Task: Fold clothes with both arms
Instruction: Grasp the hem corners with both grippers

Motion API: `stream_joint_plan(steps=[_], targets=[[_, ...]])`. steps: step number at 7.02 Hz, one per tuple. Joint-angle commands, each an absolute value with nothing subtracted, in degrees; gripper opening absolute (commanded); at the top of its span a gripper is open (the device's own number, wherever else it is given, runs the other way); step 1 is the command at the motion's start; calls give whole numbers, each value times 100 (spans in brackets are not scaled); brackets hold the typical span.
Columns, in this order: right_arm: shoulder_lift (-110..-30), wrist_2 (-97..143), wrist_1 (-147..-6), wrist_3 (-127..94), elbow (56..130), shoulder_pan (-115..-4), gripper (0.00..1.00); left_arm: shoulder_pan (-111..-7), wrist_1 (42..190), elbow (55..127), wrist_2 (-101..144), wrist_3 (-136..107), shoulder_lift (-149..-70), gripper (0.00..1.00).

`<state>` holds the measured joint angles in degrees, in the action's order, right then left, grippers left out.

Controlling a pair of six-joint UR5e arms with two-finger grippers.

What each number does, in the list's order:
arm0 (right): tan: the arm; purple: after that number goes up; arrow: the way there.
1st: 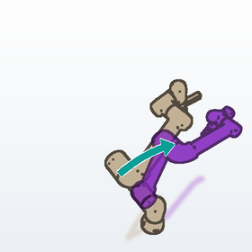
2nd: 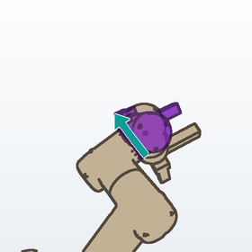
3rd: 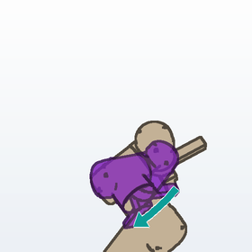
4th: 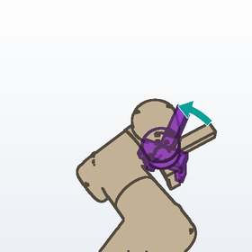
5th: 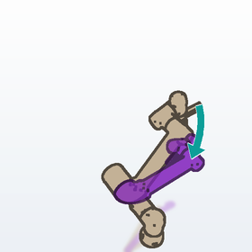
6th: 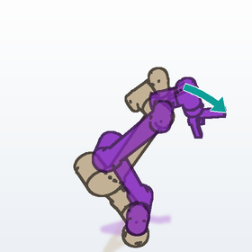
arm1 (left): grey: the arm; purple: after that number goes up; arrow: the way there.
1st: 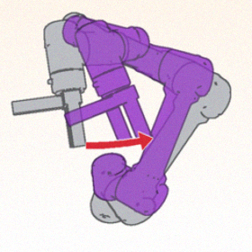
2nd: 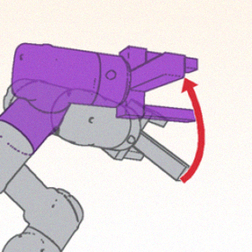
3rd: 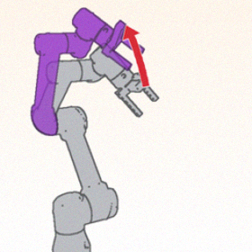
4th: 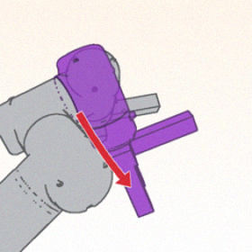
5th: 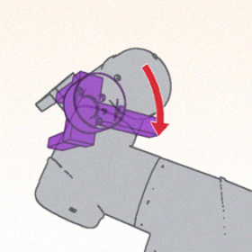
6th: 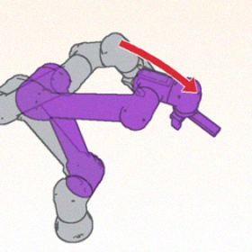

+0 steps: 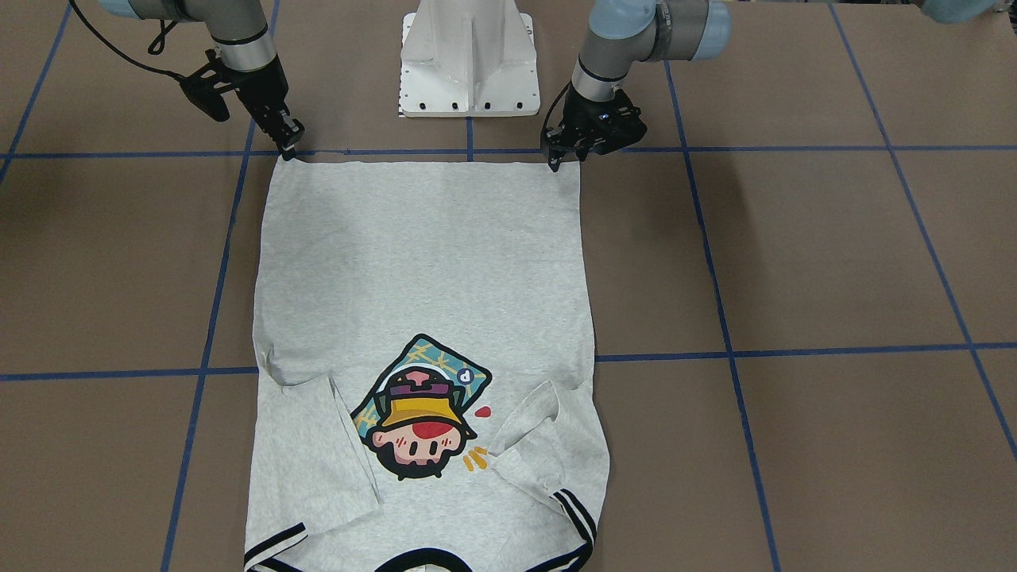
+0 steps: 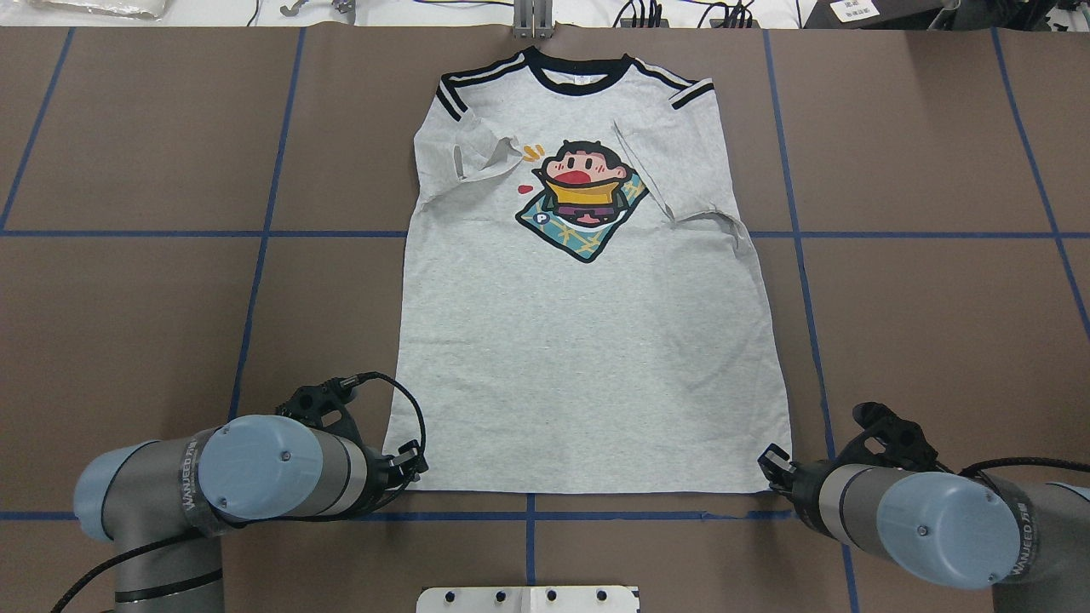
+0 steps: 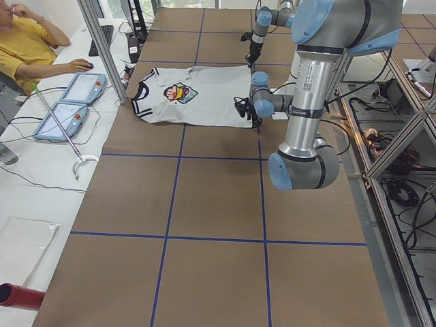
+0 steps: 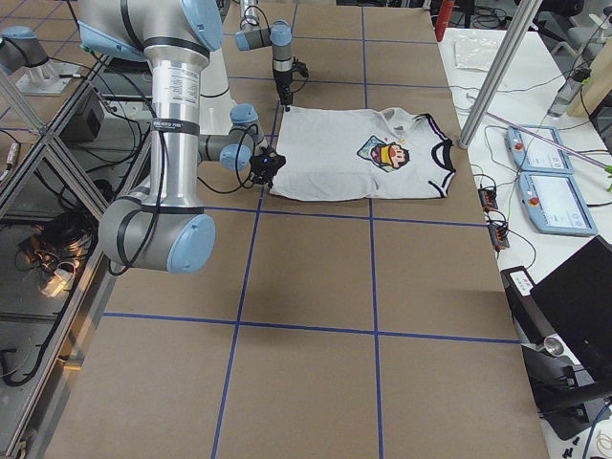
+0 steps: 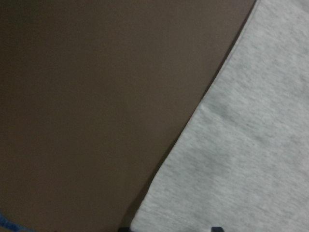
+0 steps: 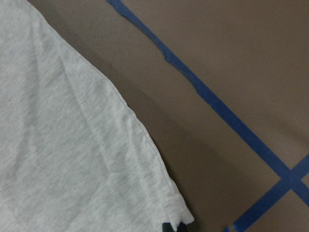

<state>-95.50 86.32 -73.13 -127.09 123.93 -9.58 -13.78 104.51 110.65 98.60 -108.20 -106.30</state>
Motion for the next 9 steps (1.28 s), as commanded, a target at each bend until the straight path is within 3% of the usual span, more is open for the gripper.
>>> stream_joint_plan(steps=[1,2,3,6,9], targets=[[-9545,8622,-7313,-12709,12401,-958,0,-1380,10450,11057,9861,-10811,-10591,64],[-9545,8622,-7313,-12709,12393,-958,0,-1380,10450,11057,9861,-10819,-10600,42],[-9545,8622,-7321,-12709,12401,-958,0,-1380,10450,11065,9861,-10819,-10608,0],[-9536,8622,-7313,-12709,12401,-958,0,-1468,10441,11249,9870,-10784,-10591,0],[-9177,8613,-7365,-12718,12471,-949,0,-1363,10441,12030,9809,-10836,-9925,0]])
